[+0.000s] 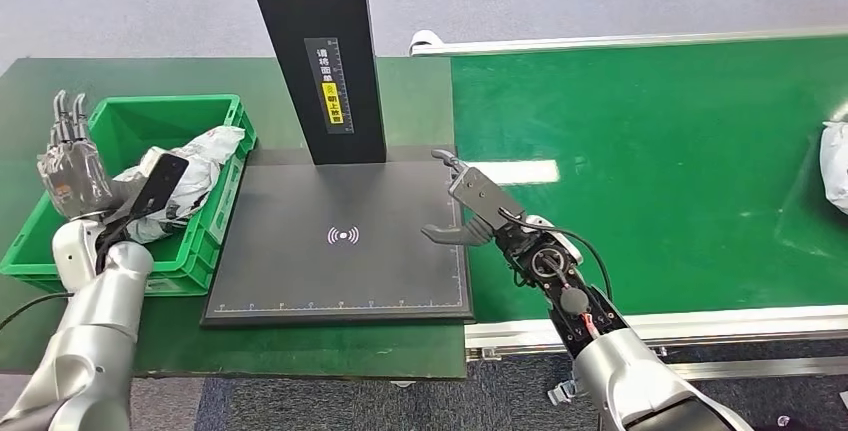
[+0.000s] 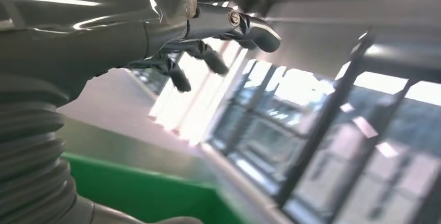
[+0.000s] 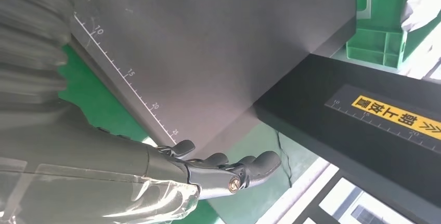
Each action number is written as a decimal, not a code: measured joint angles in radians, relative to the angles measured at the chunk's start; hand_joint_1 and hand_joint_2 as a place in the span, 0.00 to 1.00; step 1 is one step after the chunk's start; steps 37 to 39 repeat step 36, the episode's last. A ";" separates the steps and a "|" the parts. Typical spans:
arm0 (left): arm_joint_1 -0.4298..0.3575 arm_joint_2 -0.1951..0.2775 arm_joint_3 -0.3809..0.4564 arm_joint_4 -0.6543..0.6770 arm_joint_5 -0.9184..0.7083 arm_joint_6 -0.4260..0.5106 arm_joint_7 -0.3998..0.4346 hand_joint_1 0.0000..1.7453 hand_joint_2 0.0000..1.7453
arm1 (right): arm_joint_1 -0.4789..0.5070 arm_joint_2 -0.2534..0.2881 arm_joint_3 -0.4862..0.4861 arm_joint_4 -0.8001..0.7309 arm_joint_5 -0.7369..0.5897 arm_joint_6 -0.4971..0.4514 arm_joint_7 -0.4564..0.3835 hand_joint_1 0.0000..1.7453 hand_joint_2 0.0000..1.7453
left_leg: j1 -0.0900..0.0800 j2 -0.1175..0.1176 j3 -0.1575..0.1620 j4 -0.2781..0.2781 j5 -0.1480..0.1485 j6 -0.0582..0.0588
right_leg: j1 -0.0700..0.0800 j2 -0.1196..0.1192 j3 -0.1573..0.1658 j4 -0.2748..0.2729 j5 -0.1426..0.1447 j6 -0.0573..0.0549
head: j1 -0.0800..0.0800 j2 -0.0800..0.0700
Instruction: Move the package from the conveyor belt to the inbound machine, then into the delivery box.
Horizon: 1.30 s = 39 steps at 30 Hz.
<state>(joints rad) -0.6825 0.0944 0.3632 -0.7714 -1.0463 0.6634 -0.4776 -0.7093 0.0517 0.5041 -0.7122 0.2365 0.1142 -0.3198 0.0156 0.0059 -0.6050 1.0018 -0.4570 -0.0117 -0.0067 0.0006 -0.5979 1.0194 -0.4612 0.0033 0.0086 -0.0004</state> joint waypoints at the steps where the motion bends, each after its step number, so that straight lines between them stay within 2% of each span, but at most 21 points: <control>1: 0.008 -0.022 0.027 -0.032 0.050 0.000 -0.072 0.00 1.00 | 0.000 0.000 0.002 0.000 0.000 0.000 0.000 0.00 1.00 | 0.000 0.000 0.000 0.000 0.000 0.000 | 0.000 0.000 0.000 0.000 0.000 0.000 | 0.000 0.000; 3: 0.028 -0.062 0.062 -0.100 0.165 0.000 -0.176 0.00 1.00 | 0.000 0.000 0.006 0.000 0.000 0.000 0.001 0.00 1.00 | 0.000 0.001 0.000 0.000 0.000 0.000 | 0.000 0.000 0.000 0.000 0.000 0.000 | 0.000 0.000; 4: 0.041 -0.080 0.070 -0.136 0.218 0.000 -0.201 0.00 1.00 | 0.000 0.000 0.008 0.000 0.000 0.000 0.001 0.00 1.00 | 0.000 0.000 0.000 0.000 0.000 0.000 | 0.000 0.000 0.000 0.000 0.000 0.000 | 0.000 0.000; 11: 0.119 -0.150 0.051 -0.348 0.386 -0.001 -0.220 0.00 1.00 | 0.000 0.000 0.017 -0.001 -0.002 -0.002 0.001 0.00 1.00 | 0.000 0.000 0.001 0.000 0.000 0.000 | 0.000 0.000 0.000 0.000 0.000 0.000 | 0.000 0.000; 13: 0.138 -0.156 0.003 -0.374 0.477 -0.005 -0.219 0.00 1.00 | 0.001 -0.002 0.019 -0.003 -0.005 -0.007 0.001 0.00 1.00 | 0.000 0.000 0.001 0.000 0.000 0.000 | 0.000 0.000 0.000 0.000 0.000 0.000 | 0.000 0.000; 15: 0.158 -0.155 -0.083 -0.379 0.594 -0.013 -0.212 0.00 1.00 | 0.002 -0.006 0.020 -0.009 -0.012 -0.011 0.001 0.00 1.00 | 0.000 -0.001 0.001 0.000 0.000 0.000 | 0.000 -0.001 0.001 0.000 0.000 0.000 | 0.000 0.000; 18: 0.182 -0.152 -0.213 -0.379 0.673 -0.030 -0.195 0.00 1.00 | 0.004 -0.013 0.020 -0.018 -0.017 -0.013 -0.001 0.00 1.00 | 0.000 -0.002 0.001 0.000 0.000 0.000 | 0.000 -0.001 0.002 0.000 0.000 0.000 | 0.000 0.000; 20: 0.193 -0.149 -0.276 -0.382 0.734 -0.115 -0.157 0.00 1.00 | 0.007 -0.017 0.019 -0.022 -0.019 -0.016 -0.003 0.00 1.00 | 0.000 0.000 0.001 0.000 0.000 0.000 | 0.000 0.000 0.001 0.000 0.000 0.000 | 0.000 0.000; 23: 0.226 -0.141 -0.374 -0.395 0.877 -0.396 -0.051 0.00 1.00 | 0.010 -0.023 0.017 -0.028 -0.024 -0.020 -0.010 0.00 1.00 | 0.000 -0.001 0.001 0.000 0.000 0.000 | 0.000 -0.001 0.001 0.000 0.000 0.000 | 0.000 0.000; 25: 0.255 -0.139 -0.439 -0.401 0.943 -0.544 -0.002 0.00 1.00 | 0.010 -0.025 0.016 -0.031 -0.030 -0.019 -0.014 0.00 1.00 | 0.000 -0.001 0.001 0.000 0.000 0.000 | 0.000 -0.001 0.001 0.000 0.000 0.000 | 0.000 0.000; 28: 0.289 -0.140 -0.513 -0.403 1.016 -0.666 0.036 0.00 1.00 | 0.010 -0.022 0.010 -0.035 -0.042 -0.018 -0.022 0.00 1.00 | 0.000 0.000 0.001 0.000 -0.001 0.000 | 0.000 0.000 0.001 0.000 0.000 0.000 | 0.000 0.000; 30: 0.311 -0.142 -0.552 -0.406 1.043 -0.695 0.047 0.00 1.00 | 0.013 -0.017 0.002 -0.041 -0.052 -0.020 -0.029 0.00 1.00 | 0.000 0.000 0.001 0.000 -0.001 0.000 | 0.000 0.000 0.001 0.000 0.000 0.000 | 0.000 0.000; 34: 0.338 -0.153 -0.605 -0.406 1.053 -0.676 0.064 0.00 1.00 | 0.025 -0.005 -0.021 -0.060 -0.077 -0.031 -0.032 0.00 1.00 | 0.000 -0.001 0.001 0.000 -0.001 0.000 | 0.000 0.000 0.001 0.000 0.000 0.000 | 0.000 0.000; 39: 0.341 -0.158 -0.619 -0.405 1.051 -0.667 0.070 0.00 1.00 | 0.032 -0.001 -0.032 -0.068 -0.093 -0.034 -0.031 0.00 1.00 | 0.000 -0.001 0.001 0.000 -0.001 0.000 | 0.000 0.000 0.001 0.000 0.000 0.000 | 0.000 0.000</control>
